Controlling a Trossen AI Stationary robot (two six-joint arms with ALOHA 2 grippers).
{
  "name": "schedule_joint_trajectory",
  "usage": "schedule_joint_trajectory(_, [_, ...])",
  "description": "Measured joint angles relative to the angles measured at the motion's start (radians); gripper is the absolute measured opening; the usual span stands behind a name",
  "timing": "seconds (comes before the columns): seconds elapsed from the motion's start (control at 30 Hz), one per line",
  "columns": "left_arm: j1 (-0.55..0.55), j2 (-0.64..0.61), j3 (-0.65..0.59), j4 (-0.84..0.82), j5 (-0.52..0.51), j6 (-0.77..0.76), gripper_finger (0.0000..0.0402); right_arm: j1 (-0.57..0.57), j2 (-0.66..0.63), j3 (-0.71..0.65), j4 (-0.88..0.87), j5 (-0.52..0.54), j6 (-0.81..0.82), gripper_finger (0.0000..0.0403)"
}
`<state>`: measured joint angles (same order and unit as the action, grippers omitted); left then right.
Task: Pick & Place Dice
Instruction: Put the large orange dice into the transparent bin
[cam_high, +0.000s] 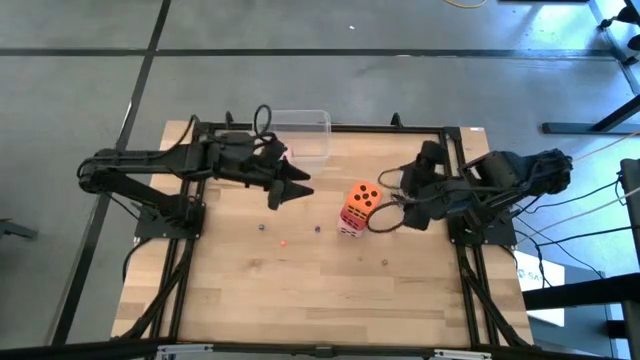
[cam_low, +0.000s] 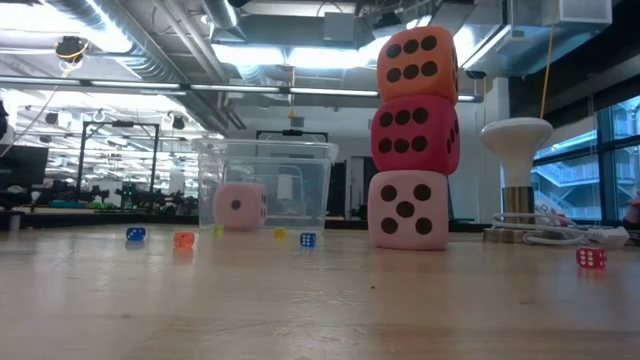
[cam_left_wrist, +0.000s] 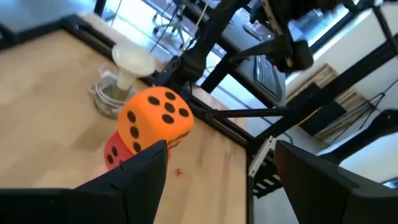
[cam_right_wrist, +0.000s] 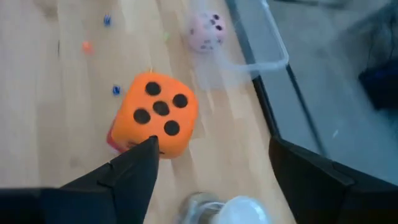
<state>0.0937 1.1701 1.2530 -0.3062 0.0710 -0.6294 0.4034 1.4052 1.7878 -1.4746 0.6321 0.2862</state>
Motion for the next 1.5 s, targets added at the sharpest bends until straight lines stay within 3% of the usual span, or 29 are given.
schedule_joint_trajectory(0.23, [-0.001, 0.021, 0.000, -0.004, -0.002, -0.030, 0.0283, 0.032, 0.083, 0.000, 0.005, -0.109, -0.482, 0.0261])
schedule_joint_trajectory(0.33, [-0.001, 0.022, 0.000, -0.004, -0.006, -0.030, 0.0283, 0.038, 0.117, 0.000, 0.036, -0.069, -0.572, 0.0256])
schedule_joint_trajectory(0.47, [-0.001, 0.022, 0.000, -0.005, -0.026, -0.028, 0.0283, 0.052, 0.151, 0.000, 0.078, 0.027, -0.593, 0.0254])
schedule_joint_trajectory(0.77, [-0.001, 0.022, 0.000, -0.012, -0.050, -0.017, 0.0283, 0.049, 0.162, 0.000, 0.078, 0.041, -0.620, 0.0257])
schedule_joint_trajectory(1.03, [0.000, 0.022, 0.001, -0.012, -0.064, -0.010, 0.0283, 0.045, 0.162, 0.000, 0.095, 0.030, -0.621, 0.0328])
schedule_joint_trajectory(1.27, [0.000, 0.022, 0.001, -0.012, -0.082, -0.003, 0.0283, 0.036, 0.162, 0.000, 0.110, -0.044, -0.653, 0.0391])
schedule_joint_trajectory(1.5, [0.000, 0.004, 0.001, -0.013, -0.082, 0.002, 0.0283, 0.013, 0.162, -0.036, 0.123, -0.072, -0.695, 0.0389])
